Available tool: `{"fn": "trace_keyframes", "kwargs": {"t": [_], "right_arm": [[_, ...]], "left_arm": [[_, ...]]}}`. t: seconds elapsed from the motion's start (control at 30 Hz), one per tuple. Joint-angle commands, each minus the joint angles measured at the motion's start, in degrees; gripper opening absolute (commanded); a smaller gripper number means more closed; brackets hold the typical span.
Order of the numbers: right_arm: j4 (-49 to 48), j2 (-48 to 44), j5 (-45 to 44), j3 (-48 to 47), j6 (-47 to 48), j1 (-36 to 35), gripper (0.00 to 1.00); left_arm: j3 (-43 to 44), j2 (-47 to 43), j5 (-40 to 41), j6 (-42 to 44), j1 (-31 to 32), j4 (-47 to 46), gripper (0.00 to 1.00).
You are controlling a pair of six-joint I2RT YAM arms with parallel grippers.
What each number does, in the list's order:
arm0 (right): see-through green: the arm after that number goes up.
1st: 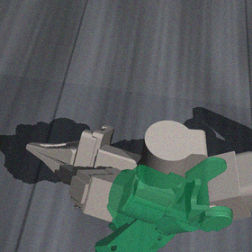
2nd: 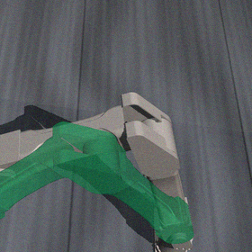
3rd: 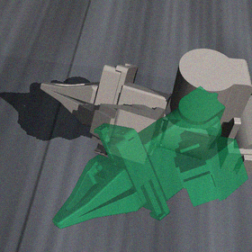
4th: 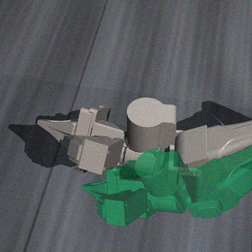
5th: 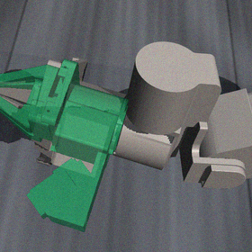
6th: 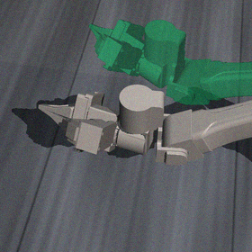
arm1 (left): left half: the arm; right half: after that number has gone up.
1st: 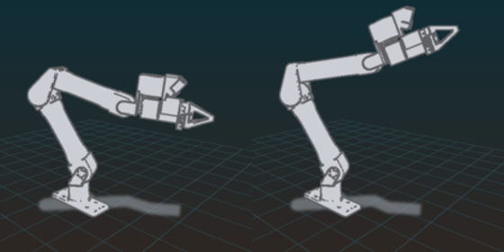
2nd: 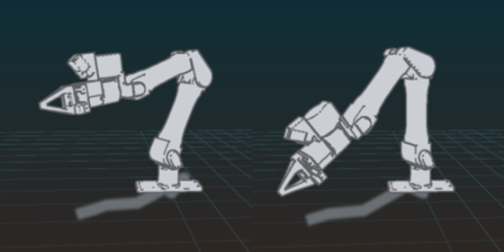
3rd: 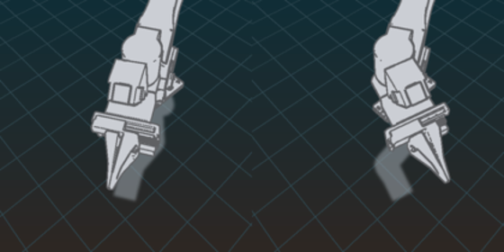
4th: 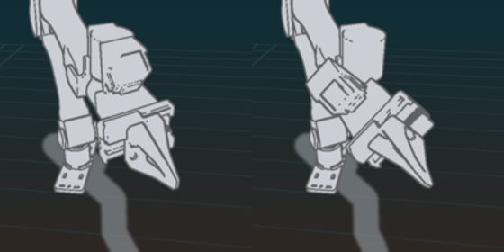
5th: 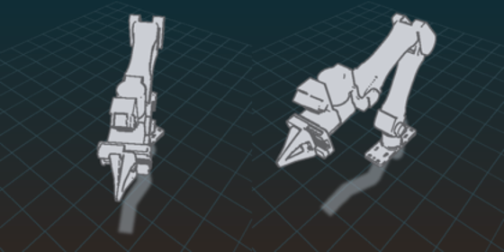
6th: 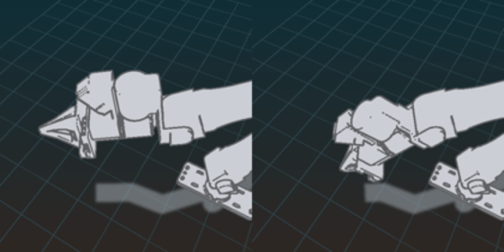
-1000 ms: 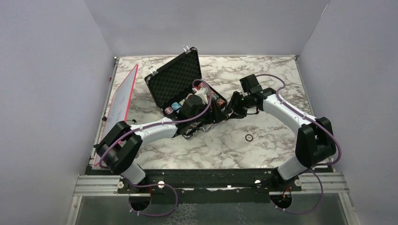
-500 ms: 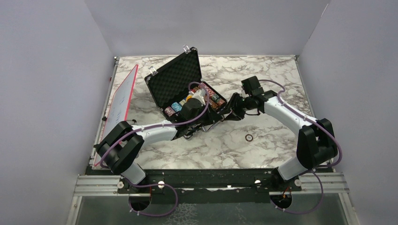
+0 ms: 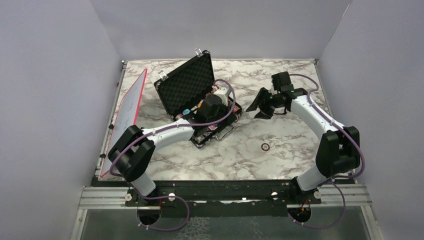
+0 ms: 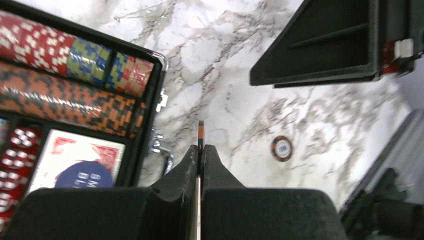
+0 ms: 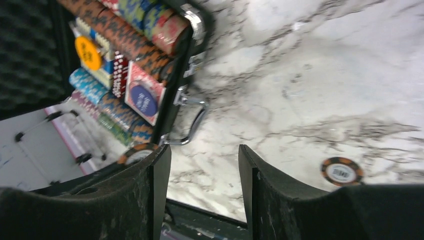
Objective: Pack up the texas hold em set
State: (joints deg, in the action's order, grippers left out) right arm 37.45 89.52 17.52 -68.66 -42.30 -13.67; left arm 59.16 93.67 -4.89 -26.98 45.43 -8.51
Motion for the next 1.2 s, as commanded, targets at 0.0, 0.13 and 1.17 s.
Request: {"fn": "trace_keyframes", "kwargs": {"t": [0.0,0.13,1.17], "right_arm": [[4.5,-3.4,-7.4,2.6,4.2,0.5,0.55],[4.8,-5.2,-9.7,6.5,4.7,0.7,0.55],[4.3,-5.6,-9.2,9.5,5.0,1.0,0.51]], "left_arm": [[6.6,3.4,0.4,18.4,-1.0,8.8,0.00],[11.1,8.9,-0.2,25.3,-1.3,12.3,0.00],[22.4,18.3,5.4,26.8,-3.1,20.3,0.00]]}}
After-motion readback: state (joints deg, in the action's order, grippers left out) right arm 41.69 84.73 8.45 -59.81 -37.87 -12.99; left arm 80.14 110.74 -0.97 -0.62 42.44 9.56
